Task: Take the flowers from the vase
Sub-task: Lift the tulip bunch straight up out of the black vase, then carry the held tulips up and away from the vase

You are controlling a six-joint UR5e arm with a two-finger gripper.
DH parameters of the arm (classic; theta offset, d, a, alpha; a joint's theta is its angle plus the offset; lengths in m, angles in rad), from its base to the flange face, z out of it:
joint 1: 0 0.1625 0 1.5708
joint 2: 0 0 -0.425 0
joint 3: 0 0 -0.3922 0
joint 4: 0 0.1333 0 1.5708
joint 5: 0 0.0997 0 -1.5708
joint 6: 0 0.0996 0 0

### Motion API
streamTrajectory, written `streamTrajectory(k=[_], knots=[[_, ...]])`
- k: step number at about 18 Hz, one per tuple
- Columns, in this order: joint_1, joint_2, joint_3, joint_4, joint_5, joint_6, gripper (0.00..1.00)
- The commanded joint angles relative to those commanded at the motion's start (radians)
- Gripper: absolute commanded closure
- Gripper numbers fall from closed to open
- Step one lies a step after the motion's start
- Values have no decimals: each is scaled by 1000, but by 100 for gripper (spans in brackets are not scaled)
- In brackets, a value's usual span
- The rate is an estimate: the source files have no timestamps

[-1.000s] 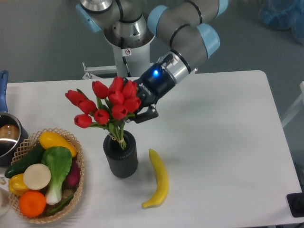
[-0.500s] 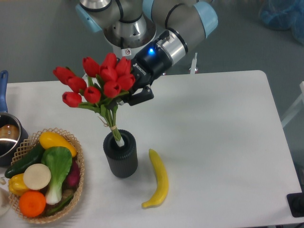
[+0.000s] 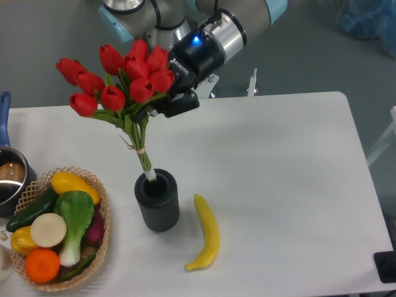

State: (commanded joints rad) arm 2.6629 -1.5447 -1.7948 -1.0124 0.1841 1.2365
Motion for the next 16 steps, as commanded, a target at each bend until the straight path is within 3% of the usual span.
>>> streamTrajectory(k=[3,8,16], knots=[[66,2,3,0,17,-28,64],[270,-14,2,8,28,-20,65],[462,-77,12,17,195,130,65]])
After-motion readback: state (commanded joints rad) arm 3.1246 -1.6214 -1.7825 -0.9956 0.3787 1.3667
